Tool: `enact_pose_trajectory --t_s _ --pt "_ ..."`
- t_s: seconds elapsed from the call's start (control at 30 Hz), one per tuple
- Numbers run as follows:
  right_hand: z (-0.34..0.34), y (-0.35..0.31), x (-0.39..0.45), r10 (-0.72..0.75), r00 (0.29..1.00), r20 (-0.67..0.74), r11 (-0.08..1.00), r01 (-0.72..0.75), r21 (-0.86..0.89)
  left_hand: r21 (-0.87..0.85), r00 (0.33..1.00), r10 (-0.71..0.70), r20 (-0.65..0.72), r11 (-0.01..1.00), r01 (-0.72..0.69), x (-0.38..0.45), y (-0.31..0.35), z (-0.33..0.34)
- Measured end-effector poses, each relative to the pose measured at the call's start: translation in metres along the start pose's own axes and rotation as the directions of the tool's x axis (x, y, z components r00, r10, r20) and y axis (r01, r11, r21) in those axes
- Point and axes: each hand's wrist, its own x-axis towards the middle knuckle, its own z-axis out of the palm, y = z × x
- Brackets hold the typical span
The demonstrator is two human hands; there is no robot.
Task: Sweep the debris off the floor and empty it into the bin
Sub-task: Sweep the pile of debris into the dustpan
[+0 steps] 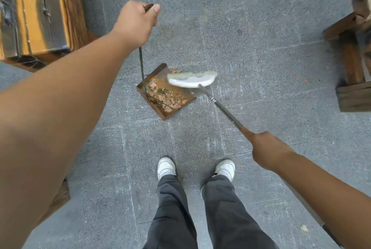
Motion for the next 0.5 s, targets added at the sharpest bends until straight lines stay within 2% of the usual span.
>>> enact_pose_trajectory --t_s 0.17,0.3,0.4,0.5 --pt "-0.024 -0.003 0.029 0.115 0.988 -0.104 0.993 -0.114 0.01 -0.027 1.0 0.014 0.001 1.0 -0.014 -0.003 -0.017 -0.007" --pt "-0.035 -0.025 0.067 0.152 0.977 -0.151 0.988 -0.155 -0.006 -0.074 1.0 0.008 -0.015 0.997 -0.009 -0.005 -0.032 -0.011" --pt "-0.029 -0.047 0.077 0.113 0.982 -0.152 0.989 -0.126 -0.079 -0.089 1.0 -0.001 -0.016 0.996 -0.001 -0.007 -0.037 -0.014" --pt "-0.016 -0.06 0.064 0.034 0.996 -0.086 0.99 -0.045 -0.131 -0.092 1.0 0.003 0.002 0.996 -0.003 -0.01 -0.038 -0.016"
